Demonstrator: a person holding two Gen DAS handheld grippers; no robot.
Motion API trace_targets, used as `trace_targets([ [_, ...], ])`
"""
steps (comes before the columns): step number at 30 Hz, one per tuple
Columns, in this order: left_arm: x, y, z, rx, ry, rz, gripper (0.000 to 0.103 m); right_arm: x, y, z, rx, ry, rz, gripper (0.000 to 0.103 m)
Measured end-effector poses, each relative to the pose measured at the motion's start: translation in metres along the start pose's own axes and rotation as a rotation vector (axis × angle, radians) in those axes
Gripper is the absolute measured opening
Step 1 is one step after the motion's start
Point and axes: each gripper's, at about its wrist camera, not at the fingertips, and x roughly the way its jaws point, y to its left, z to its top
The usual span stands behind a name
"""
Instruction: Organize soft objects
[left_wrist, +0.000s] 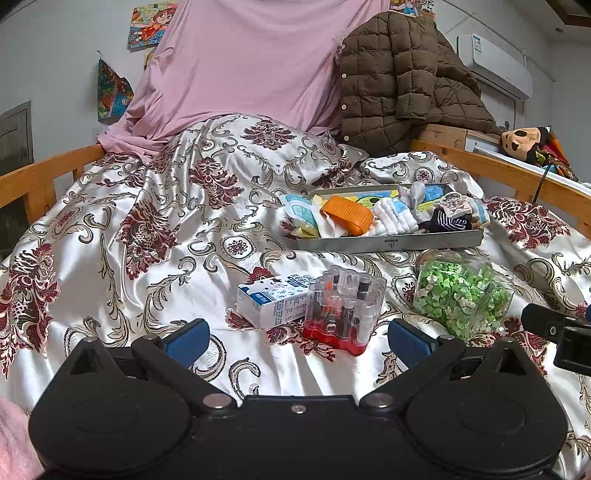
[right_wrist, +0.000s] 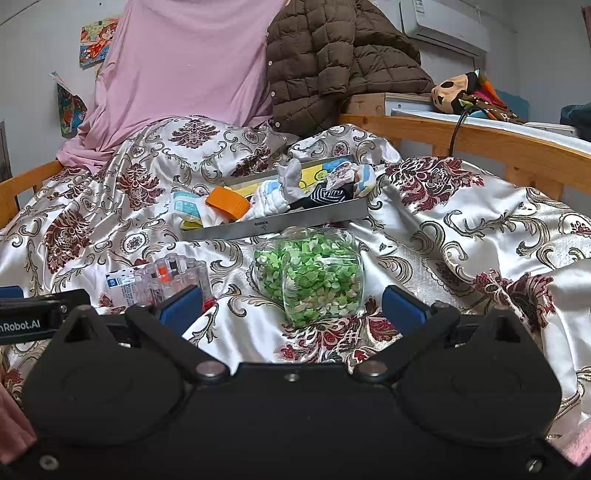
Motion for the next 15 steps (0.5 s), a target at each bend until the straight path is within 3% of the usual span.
trace_targets([
  [15, -0.0013, 0.0005, -0.0016, 0.001, 0.002, 0.001, 0.102, 0.0001, -0.0003, 0.0001, 0.000, 0.000, 0.000, 0.102],
])
